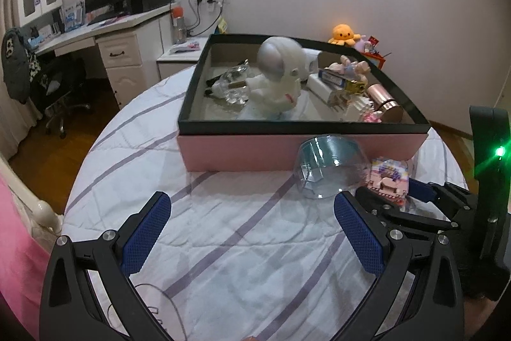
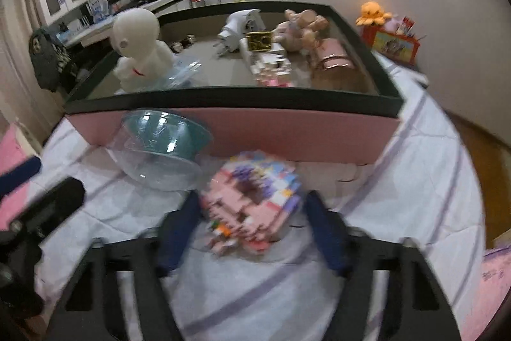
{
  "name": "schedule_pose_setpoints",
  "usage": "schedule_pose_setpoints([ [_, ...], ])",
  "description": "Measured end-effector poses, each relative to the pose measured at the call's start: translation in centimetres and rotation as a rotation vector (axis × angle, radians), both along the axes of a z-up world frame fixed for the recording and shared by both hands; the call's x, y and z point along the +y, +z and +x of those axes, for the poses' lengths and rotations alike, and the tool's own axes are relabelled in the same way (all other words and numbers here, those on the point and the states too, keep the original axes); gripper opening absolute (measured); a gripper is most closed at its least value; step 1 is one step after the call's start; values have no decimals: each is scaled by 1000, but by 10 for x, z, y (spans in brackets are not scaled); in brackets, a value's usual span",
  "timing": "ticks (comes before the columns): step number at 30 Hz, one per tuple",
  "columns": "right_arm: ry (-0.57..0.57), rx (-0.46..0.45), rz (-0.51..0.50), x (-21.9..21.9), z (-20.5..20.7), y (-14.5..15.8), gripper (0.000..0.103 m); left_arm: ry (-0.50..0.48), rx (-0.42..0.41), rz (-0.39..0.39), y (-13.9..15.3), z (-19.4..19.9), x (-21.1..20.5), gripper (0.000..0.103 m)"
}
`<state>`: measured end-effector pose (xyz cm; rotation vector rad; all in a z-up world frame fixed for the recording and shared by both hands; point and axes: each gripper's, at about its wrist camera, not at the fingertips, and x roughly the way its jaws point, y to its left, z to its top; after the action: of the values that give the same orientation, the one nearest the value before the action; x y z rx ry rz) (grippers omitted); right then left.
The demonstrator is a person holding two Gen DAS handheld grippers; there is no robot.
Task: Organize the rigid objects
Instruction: 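Grasp the clear teal container with the left tool while the right tool grasps the pink block donut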
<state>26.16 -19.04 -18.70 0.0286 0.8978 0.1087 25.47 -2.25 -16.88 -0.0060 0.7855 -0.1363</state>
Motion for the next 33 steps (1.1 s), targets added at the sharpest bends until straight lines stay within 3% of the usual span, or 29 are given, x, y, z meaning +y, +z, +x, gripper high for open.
schedule_pose_setpoints([
  [2,0,1,37,-8,-2,2,60,-20,6,-4,-1,3,-7,103],
  [20,-27,-9,0,-49,-12,7,61,-96,33,7,-12,26,-57,103],
  [27,-13,-14,25,-56,-11,5,61,-53,131,-23,-40,56,-60,102],
  [30,-13,-16,31,-57,-10,4,61,-34,120,-67,-37,60,-54,94],
  [32,-13,-17,43,-57,-10,3,61,-33,119,-63,-39,59,-52,72],
  [33,-13,-18,47,-58,-12,3,61,-42,116,-62,-39,58,-51,73],
])
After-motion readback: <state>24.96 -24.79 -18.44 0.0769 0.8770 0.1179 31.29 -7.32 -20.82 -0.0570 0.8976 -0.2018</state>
